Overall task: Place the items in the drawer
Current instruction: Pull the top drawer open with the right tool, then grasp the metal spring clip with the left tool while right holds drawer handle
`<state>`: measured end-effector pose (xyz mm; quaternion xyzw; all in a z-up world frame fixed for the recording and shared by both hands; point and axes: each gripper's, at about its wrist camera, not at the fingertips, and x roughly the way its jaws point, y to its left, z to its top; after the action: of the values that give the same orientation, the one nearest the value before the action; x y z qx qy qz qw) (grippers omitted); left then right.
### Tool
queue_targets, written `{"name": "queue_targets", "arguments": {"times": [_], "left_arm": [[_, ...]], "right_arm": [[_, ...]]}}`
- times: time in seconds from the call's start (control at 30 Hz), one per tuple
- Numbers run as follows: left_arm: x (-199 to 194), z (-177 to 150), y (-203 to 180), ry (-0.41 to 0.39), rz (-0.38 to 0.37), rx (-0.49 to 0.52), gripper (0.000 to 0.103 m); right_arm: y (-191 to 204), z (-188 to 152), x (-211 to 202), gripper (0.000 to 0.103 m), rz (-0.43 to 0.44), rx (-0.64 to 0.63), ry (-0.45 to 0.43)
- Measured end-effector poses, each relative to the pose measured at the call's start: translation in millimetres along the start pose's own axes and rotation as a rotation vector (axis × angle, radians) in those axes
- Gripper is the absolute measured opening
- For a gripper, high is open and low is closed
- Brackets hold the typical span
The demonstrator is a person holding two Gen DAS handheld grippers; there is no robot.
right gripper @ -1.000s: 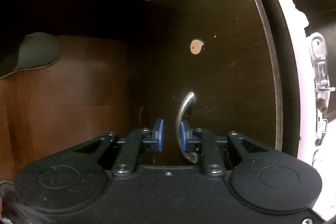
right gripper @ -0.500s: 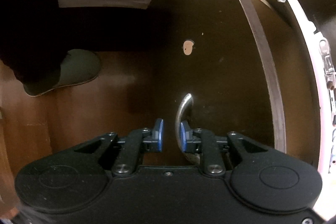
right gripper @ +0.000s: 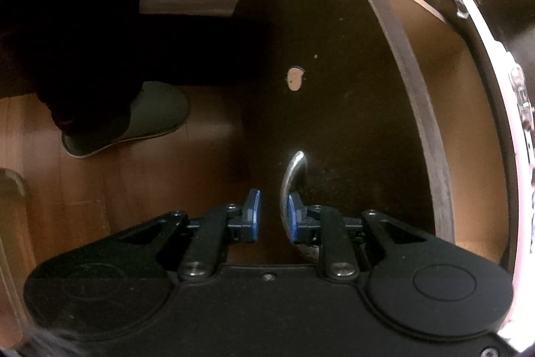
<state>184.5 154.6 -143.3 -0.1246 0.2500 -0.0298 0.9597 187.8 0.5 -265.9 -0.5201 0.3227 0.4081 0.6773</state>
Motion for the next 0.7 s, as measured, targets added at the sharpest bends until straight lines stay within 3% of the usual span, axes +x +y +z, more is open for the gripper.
{"name": "queue_targets", "arguments": {"times": [0.2, 0.4, 0.7], "left_arm": [[4.7, -2.9, -5.7, 0.014, 0.005, 0.028, 0.089], [11.3, -4.5, -15.0, 0.024, 0.011, 0.062, 0.089], [19.2, 7.1, -40.4, -0.009, 0.019, 0.116, 0.089]], "right_arm": [[4.3, -0.3, -3.9, 0.02, -0.002, -0.005, -0.011], [36.8, -6.1, -8.7, 0.02, -0.019, -0.079, -0.025], [41.4, -7.8, -13.9, 0.019, -0.031, -0.007, -0.037]]}}
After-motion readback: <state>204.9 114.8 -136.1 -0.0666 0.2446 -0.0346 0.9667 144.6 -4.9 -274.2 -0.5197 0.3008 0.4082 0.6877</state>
